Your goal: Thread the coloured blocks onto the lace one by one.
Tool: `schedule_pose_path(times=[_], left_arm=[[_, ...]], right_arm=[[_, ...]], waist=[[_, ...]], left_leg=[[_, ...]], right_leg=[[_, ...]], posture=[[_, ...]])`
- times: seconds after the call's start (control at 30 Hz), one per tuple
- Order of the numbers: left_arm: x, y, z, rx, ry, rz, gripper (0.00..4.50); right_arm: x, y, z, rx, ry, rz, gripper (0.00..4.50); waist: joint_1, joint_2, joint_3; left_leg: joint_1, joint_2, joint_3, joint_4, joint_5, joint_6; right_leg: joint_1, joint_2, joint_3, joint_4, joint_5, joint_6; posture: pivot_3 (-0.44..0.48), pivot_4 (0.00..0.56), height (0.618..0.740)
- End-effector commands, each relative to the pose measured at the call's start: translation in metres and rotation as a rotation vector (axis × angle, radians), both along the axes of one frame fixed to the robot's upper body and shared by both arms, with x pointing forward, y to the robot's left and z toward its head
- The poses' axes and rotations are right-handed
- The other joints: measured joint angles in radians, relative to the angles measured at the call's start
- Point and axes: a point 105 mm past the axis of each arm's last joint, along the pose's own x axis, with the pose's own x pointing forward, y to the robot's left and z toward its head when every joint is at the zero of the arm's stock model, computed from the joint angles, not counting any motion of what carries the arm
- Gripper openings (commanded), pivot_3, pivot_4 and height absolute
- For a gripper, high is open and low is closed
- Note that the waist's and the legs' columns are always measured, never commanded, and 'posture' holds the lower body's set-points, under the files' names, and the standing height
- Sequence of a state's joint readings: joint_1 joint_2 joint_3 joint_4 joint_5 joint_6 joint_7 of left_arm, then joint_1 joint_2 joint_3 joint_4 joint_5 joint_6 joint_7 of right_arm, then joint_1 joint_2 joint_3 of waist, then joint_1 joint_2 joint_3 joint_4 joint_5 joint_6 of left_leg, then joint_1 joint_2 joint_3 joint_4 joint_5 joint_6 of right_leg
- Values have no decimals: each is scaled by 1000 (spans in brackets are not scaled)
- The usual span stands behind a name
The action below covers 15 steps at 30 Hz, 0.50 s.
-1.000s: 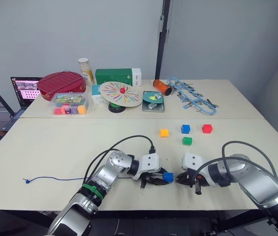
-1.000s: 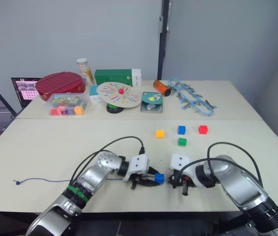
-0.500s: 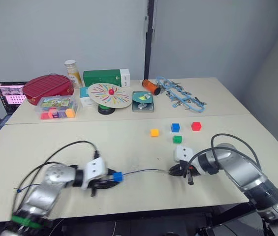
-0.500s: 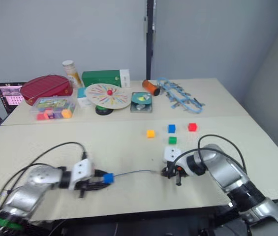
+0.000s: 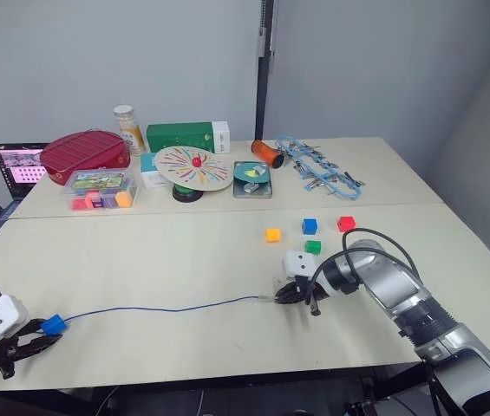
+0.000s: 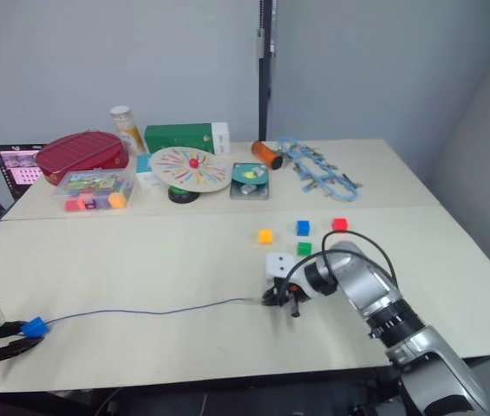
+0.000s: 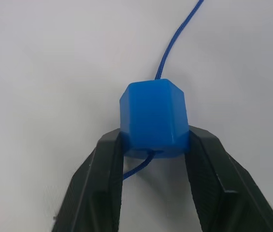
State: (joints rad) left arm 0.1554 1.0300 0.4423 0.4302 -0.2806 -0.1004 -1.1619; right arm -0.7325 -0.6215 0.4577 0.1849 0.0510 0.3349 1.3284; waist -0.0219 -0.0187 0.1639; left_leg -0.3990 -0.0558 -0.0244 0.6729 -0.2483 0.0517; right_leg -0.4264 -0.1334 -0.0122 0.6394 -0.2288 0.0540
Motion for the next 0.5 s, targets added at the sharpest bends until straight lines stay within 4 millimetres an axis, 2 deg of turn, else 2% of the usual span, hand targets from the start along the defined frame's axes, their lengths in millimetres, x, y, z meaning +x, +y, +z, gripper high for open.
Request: schedule_pose_path(times=[0.03,0.1,0.13,0.17,0.23,0.3,0.4,0.5], left_arm=[[20,-20,36,-71,-187,-75,3311],[35,-59,59,-179,-300,-203,3983],[43,-85,71,-222,-341,-293,4304],[50,-111,81,-273,-371,-369,4429],[56,-144,92,-344,-385,-461,4429],[56,-174,88,-398,-323,-558,4429],[57,-221,72,-414,-232,-718,4429],[58,-253,49,-382,-170,-847,4429]], right_arm=[[-2,-1,12,14,-32,13,0],[-6,0,15,32,-16,18,0],[-8,2,18,45,-11,19,0],[-10,3,20,52,-9,23,0],[-12,5,22,56,-10,24,0],[-14,5,22,44,-10,21,0],[-20,6,24,14,-3,33,0],[-24,6,25,-24,-3,49,0]], waist=[[10,0,0],[20,0,0],[24,-1,0],[32,-2,0],[34,-2,0],[28,-2,0],[18,-2,0],[7,-2,0]], left_leg=[[-1,0,0,1,0,0],[-2,0,-1,4,-1,0],[-3,0,-1,6,-1,1],[-4,0,-1,7,-1,1],[-6,0,-2,9,-1,1],[-6,0,-1,9,-1,1],[-6,0,0,7,-1,1],[-6,0,1,7,-1,1]], right_leg=[[0,0,0,0,0,0],[-2,0,-1,0,0,0],[-2,0,-1,1,0,0],[-2,0,-1,0,1,0],[-1,0,-1,0,2,0],[1,1,0,1,3,0],[1,2,1,2,3,0],[0,4,0,2,3,0]], posture=[[0,150,740],[0,150,740],[0,150,740],[0,150,740],[0,150,740],[0,150,740],[0,150,740],[0,150,740]])
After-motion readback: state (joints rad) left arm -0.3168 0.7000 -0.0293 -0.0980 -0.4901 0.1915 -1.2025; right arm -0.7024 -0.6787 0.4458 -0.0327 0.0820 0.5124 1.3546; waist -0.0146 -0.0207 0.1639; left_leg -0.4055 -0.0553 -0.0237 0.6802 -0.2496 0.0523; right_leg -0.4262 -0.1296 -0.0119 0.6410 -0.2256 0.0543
